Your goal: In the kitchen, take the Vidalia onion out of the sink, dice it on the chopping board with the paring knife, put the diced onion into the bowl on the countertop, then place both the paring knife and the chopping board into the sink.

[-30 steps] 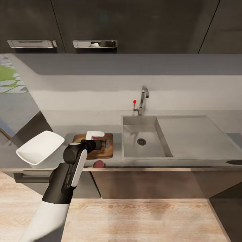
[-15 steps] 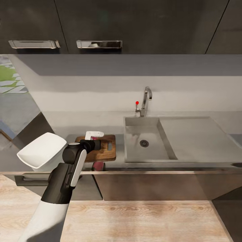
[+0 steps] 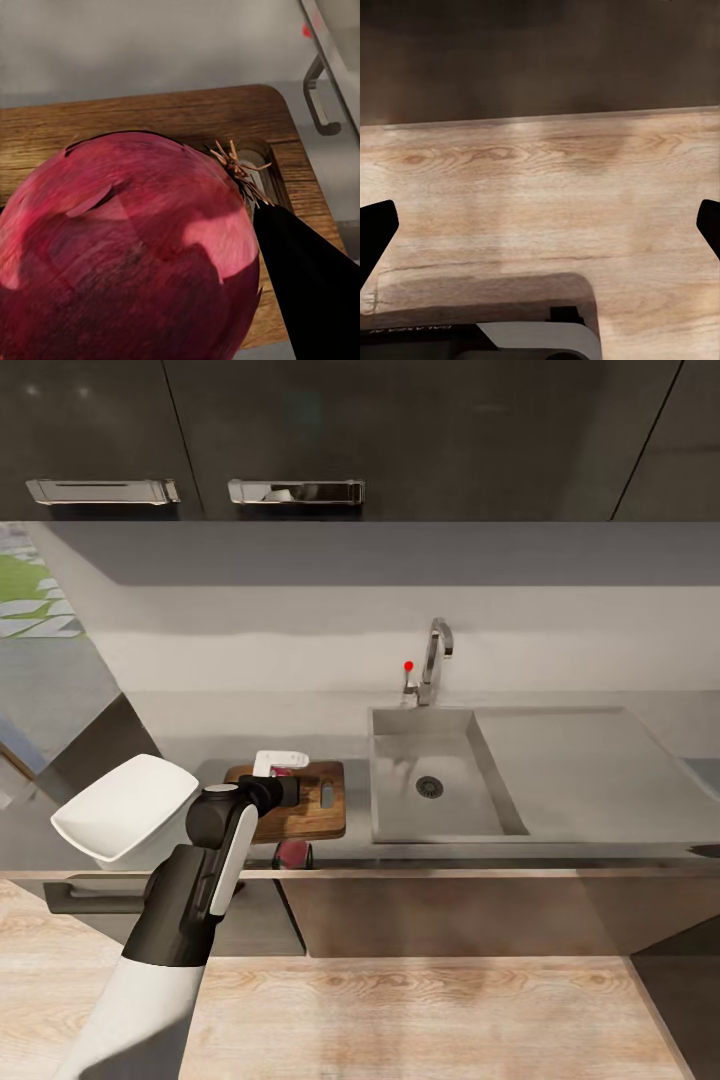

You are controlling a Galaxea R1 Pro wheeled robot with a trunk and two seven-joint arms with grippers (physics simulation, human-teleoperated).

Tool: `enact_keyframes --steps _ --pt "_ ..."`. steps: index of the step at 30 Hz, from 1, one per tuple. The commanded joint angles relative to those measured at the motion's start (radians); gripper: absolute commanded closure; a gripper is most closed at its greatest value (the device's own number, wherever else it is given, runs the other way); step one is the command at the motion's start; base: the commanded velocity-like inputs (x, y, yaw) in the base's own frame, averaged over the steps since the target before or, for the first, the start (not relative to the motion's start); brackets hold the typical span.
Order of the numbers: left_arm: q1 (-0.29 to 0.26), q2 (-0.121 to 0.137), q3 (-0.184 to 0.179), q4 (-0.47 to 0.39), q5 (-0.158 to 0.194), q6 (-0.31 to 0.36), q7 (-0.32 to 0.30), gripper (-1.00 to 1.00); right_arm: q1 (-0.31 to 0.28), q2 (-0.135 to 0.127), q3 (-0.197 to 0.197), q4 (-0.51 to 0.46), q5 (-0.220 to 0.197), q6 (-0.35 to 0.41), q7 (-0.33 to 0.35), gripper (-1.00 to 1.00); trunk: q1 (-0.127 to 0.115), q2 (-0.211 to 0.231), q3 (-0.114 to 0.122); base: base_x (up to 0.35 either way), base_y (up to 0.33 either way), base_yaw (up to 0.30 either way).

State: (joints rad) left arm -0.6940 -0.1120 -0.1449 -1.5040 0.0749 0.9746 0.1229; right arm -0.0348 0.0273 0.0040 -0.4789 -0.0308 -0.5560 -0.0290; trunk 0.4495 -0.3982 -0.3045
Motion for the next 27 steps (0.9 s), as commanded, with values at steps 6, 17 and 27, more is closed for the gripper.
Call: enact_keyframes --steps 6,17,27 --pt "-0.001 0.0 -0.001 0.001 0.008 0.004 0.009 1.0 -0.001 0.0 0.001 0.0 -0.003 -0.003 -0.003 -1.0 0.001 -0.002 -0.004 0.0 0.0 0.0" --pt "-0.001 0.0 -0.001 0.002 0.008 0.004 0.009 1.0 -0.001 0.0 0.001 0.0 -0.003 -0.002 -0.003 -1.0 0.001 -0.002 -0.02 0.0 0.0 0.0" --pt "-0.001 0.0 -0.001 0.002 0.008 0.004 0.009 1.0 -0.001 0.0 0.001 0.0 -0.003 -0.002 -0.003 -1.0 0.001 -0.002 -0.025 0.056 0.048 0.0"
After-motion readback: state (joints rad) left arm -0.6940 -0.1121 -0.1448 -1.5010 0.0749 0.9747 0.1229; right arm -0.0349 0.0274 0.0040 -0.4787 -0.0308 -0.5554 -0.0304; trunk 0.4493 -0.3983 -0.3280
